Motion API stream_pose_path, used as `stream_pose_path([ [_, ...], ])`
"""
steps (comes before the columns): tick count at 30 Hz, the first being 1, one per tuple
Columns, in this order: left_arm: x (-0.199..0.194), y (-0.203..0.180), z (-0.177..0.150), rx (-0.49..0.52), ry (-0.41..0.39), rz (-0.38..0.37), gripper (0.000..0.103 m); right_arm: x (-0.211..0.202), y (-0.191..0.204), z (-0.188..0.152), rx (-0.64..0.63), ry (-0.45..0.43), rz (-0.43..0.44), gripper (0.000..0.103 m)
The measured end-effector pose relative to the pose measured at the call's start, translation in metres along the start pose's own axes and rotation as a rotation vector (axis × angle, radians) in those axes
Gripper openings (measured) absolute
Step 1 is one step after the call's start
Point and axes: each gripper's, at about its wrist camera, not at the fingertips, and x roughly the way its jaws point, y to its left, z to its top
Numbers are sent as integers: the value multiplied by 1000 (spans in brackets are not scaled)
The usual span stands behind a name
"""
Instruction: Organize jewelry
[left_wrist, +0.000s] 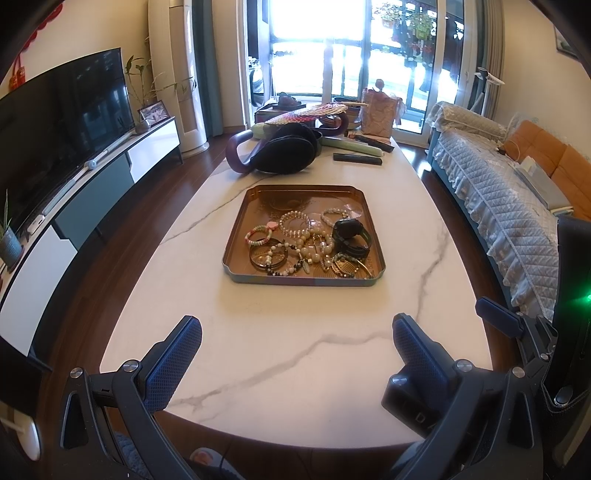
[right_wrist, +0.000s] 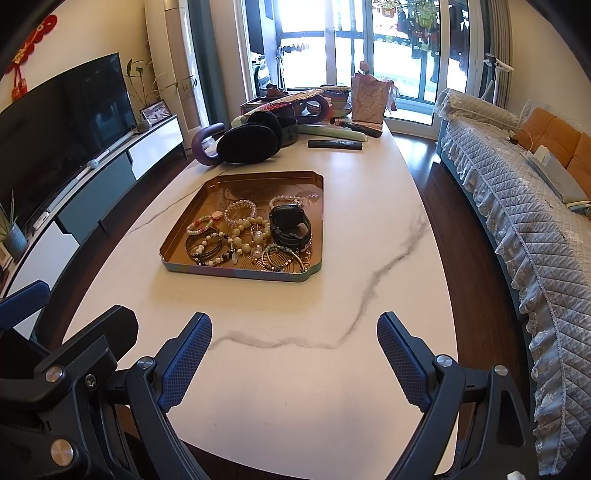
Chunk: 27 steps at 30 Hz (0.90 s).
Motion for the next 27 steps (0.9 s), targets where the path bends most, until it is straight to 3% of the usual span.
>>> stream_pose_path([
  [27, 3, -1, -1, 4, 3, -4, 103, 3, 0, -4, 2, 3, 3, 89],
])
